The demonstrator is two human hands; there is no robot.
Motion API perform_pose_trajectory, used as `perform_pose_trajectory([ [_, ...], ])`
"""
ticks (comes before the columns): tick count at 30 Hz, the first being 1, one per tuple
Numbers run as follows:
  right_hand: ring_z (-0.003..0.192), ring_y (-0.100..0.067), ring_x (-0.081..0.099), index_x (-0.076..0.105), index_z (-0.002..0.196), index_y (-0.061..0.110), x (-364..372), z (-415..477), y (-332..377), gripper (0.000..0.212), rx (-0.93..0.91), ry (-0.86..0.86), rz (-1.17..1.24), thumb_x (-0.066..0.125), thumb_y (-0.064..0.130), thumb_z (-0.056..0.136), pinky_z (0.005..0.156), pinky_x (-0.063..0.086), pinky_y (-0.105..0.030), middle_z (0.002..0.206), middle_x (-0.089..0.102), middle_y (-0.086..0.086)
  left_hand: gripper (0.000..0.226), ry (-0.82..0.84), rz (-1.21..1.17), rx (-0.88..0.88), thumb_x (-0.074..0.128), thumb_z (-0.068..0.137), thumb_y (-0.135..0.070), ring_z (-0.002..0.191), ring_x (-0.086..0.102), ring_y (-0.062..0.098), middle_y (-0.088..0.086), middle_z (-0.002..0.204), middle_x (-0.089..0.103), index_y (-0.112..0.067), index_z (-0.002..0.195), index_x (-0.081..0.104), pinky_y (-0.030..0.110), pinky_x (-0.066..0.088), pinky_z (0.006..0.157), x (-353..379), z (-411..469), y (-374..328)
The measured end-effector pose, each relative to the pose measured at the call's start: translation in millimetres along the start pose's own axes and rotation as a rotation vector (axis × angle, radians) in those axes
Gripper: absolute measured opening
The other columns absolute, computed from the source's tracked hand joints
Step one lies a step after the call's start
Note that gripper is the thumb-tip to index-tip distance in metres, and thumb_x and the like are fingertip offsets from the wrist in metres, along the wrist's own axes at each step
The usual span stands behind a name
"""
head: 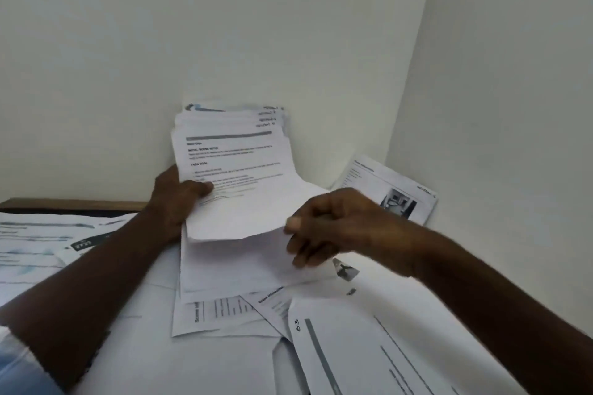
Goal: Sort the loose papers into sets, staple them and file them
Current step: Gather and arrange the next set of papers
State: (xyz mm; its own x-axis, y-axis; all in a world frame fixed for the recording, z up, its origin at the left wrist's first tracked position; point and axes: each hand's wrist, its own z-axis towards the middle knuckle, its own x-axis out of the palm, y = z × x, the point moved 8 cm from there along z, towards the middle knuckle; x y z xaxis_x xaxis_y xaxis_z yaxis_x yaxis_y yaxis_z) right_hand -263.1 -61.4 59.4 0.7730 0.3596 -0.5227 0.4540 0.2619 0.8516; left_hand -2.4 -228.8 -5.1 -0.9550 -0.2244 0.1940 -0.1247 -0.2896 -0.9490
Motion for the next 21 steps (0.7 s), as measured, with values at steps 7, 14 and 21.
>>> perform_pose_trajectory([
  [7, 0.133, 0.018, 0.037, 0.051, 0.13, 0.067, -20, -95, -58, 0.074, 0.177, 0.107, -0.628, 0.058, 0.096, 0.062, 0.116, 0.032, -0.027, 0.138, 0.047, 0.044, 0.05, -0.052, 0.09, 0.195, 0.07, 0.085, 0.011, 0.104, 0.072, 0.023, 0.006, 0.12, 0.073, -0.008, 0.131, 0.066, 0.044, 0.059, 0.096, 10, -13, -44],
  [14, 0.136, 0.023, -0.033, -0.005, 0.142, 0.078, 27, -150, -109, 0.095, 0.237, 0.214, -0.693, 0.04, 0.104, 0.063, 0.121, -0.018, -0.028, 0.152, -0.023, 0.049, 0.044, -0.035, 0.298, 0.549, 0.071, 0.084, -0.001, 0.096, 0.068, 0.007, 0.003, 0.121, 0.067, 0.001, 0.127, 0.06, 0.01, 0.053, 0.082, 44, -50, -139],
  [21, 0.152, -0.006, -0.028, -0.009, 0.156, 0.058, 40, -123, -102, 0.092, 0.212, 0.083, -0.823, 0.013, 0.097, 0.076, 0.126, -0.015, -0.048, 0.167, -0.022, 0.02, 0.043, -0.081, 0.064, 0.425, 0.07, 0.069, 0.005, 0.096, 0.077, 0.024, 0.006, 0.104, 0.078, -0.009, 0.109, 0.068, 0.044, 0.063, 0.085, 24, -70, -177],
])
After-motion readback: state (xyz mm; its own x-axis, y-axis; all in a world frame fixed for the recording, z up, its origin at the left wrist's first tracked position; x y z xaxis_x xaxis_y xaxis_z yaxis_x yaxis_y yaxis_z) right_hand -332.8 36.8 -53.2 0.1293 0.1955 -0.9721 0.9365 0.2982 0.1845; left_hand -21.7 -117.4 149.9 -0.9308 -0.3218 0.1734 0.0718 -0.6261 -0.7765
